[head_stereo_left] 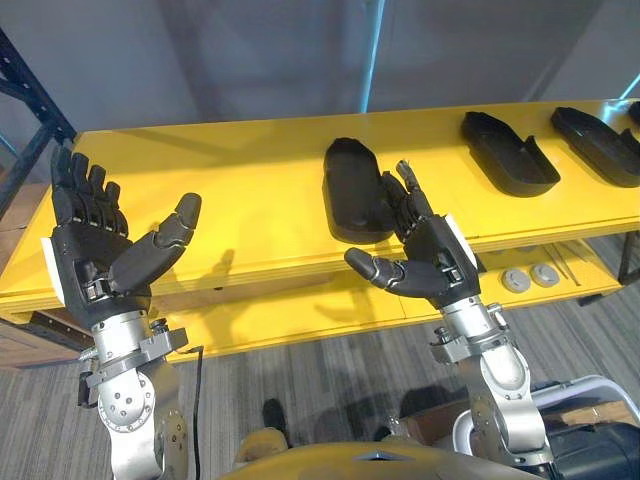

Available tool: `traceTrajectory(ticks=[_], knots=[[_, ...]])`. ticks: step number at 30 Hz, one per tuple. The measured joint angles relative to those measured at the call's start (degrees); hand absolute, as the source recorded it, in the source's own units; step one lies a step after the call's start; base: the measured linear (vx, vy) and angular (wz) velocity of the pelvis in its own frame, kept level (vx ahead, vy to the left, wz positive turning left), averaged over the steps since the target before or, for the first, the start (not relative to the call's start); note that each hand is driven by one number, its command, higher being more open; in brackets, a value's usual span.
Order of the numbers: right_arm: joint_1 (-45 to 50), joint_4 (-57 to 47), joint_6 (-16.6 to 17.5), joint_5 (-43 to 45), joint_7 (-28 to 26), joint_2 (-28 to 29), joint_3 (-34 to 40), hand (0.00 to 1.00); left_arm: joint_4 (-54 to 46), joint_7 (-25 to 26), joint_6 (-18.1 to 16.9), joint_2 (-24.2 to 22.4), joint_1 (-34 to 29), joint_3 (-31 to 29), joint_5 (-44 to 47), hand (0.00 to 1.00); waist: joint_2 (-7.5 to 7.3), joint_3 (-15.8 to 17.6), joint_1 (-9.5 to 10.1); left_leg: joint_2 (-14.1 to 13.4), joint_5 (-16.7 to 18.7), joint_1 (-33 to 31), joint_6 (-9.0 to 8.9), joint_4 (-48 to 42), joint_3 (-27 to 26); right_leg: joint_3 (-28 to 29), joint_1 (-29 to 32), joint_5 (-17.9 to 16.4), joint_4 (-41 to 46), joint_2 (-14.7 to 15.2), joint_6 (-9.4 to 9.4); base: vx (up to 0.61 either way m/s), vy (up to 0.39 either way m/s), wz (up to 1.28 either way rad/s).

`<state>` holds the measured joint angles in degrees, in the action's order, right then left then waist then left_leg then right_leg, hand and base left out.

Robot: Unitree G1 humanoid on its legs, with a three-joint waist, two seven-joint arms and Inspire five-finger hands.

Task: Walk over and take three plastic housings, then place them on the shelf

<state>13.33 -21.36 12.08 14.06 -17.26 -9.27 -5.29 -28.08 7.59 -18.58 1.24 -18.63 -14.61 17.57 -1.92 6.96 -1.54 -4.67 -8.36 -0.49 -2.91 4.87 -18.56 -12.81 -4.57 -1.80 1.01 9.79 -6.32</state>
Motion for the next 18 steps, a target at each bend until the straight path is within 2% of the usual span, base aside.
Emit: traceTrajectory(ticks=[5, 10, 14, 18], knots=[[4.44, -2.34, -0.23, 4.65, -5.16, -0.94, -1.08, 1.00, -2.45, 0.18, 0.22, -0.12, -0.05, 0.29, 0.05, 1.00, -0.74, 0.50, -0.69, -0.04, 0.67, 0.48, -0.06, 0.00, -1.68, 1.60, 0.64, 0.00, 0.03, 0.12, -0.01, 0.04, 0.007, -0.16], [6.38, -3.24, -2.25, 7.64, -9.83, -3.29, -3.71, 1.00, -2.51, 0.57, 0.22, -0.12, -0.25, 0.74, 0.06, 1.00, -0.75, 0.60, -1.48, 0.00, 1.05, 0.69, -0.27, 0.01, -1.98, 2.01, 0.71, -0.34, 0.27, 0.18, 0.02, 0.04, 0.007, -0.04], [7.43, -3.24, -3.96, 8.98, -11.04, -3.96, -4.57, 1.00, -2.51, 0.63, 0.23, -0.11, -0.67, 1.40, 0.05, 1.00, -0.76, 0.64, -1.74, -0.02, 1.11, 0.68, -0.26, -0.02, -1.98, 2.12, 1.12, -0.76, 1.07, 0.20, -0.07, 0.04, 0.001, 0.00], [8.53, -3.07, -4.20, 9.33, -10.47, -3.98, -5.91, 1.00, -2.50, 1.14, 0.23, -0.14, -2.33, 3.04, 0.06, 1.00, -0.76, 0.74, -1.84, -0.02, 1.18, 0.67, -0.14, -0.03, -2.02, 2.15, 1.14, -0.79, 1.07, 0.19, -0.16, 0.02, 0.000, 0.00]])
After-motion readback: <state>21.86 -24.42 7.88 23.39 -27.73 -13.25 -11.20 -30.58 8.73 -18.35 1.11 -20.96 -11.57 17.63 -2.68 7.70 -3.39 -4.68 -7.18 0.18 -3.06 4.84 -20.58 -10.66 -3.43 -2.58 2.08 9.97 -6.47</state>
